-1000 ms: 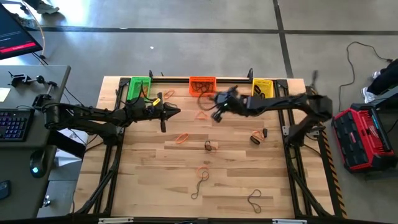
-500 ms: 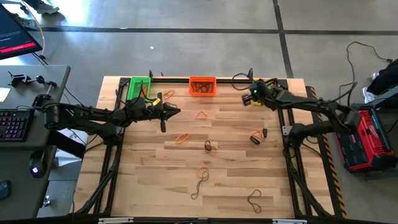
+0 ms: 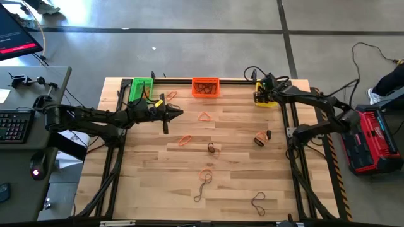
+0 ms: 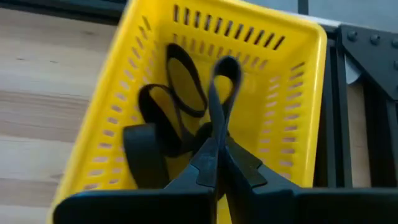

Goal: Sort rubber bands into baskets
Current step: Put the top black rubber band into the yellow bin

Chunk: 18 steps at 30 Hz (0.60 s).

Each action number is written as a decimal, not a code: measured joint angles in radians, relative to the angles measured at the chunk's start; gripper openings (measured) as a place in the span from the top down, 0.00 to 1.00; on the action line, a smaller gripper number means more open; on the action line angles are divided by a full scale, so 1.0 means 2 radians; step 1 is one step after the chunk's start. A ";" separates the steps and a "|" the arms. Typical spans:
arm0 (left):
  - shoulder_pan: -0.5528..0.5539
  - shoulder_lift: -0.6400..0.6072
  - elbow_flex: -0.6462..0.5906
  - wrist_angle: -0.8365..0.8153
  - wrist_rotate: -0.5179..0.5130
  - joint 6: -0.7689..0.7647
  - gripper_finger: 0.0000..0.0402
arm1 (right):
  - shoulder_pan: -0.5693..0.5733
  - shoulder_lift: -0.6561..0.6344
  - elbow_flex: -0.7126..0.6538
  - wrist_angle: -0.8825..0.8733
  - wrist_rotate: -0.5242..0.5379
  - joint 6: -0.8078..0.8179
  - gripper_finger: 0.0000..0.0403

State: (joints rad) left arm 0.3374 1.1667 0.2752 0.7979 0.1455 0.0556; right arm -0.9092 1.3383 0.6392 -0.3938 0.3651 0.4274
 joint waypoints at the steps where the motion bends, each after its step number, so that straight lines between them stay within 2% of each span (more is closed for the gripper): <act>1: 0.000 0.000 0.000 0.000 0.000 0.000 0.98 | -0.003 0.004 0.000 0.001 0.000 0.000 1.00; 7: 0.000 0.000 0.000 -0.001 0.000 -0.001 0.98 | -0.003 0.013 0.000 0.001 0.000 -0.004 0.92; 18: 0.000 0.000 0.000 0.000 0.000 -0.004 0.98 | 0.000 0.002 0.000 -0.007 -0.001 -0.024 0.60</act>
State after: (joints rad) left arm 0.3374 1.1667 0.2752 0.7971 0.1459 0.0471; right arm -0.9102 1.3429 0.6395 -0.4070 0.3635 0.3786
